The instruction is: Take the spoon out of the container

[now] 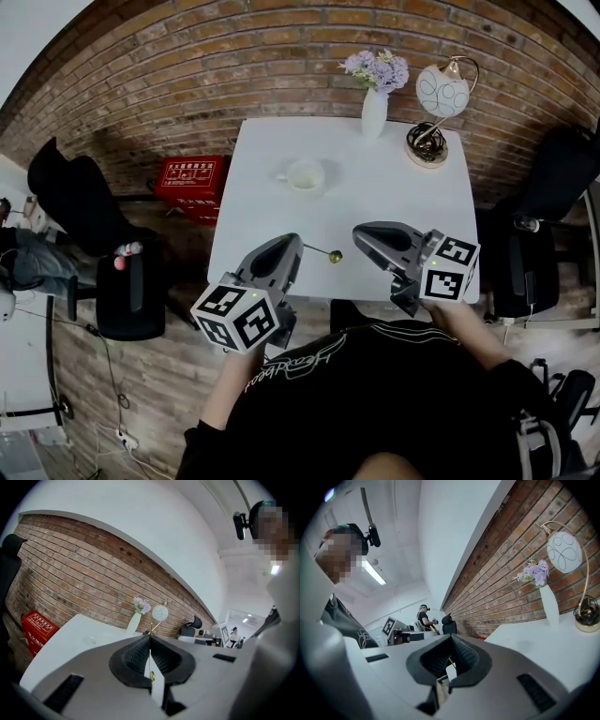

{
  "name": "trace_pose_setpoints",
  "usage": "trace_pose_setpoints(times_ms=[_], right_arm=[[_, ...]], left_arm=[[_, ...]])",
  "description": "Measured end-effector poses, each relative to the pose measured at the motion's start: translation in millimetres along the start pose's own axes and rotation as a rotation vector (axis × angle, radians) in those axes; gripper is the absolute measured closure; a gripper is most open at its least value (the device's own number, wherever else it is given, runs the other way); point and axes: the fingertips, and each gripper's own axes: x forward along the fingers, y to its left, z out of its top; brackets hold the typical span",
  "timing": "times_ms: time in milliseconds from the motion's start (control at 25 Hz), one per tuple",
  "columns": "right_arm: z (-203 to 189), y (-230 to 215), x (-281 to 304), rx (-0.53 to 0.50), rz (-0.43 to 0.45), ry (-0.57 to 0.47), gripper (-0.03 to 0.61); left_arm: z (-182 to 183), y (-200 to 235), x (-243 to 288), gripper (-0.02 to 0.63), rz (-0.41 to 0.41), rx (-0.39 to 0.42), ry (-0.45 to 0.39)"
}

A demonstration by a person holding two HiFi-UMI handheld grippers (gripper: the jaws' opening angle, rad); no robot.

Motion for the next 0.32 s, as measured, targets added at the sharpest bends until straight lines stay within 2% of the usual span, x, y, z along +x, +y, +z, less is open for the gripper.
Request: trace_pose_setpoints(times_ms=[320], right_arm=[[4.2,-3.0,6.0,-0.009,0.002,0.008,0.581]], left_arm=[[7.0,6.6,0.0,0.606,0.004,-0.002,-0.006]])
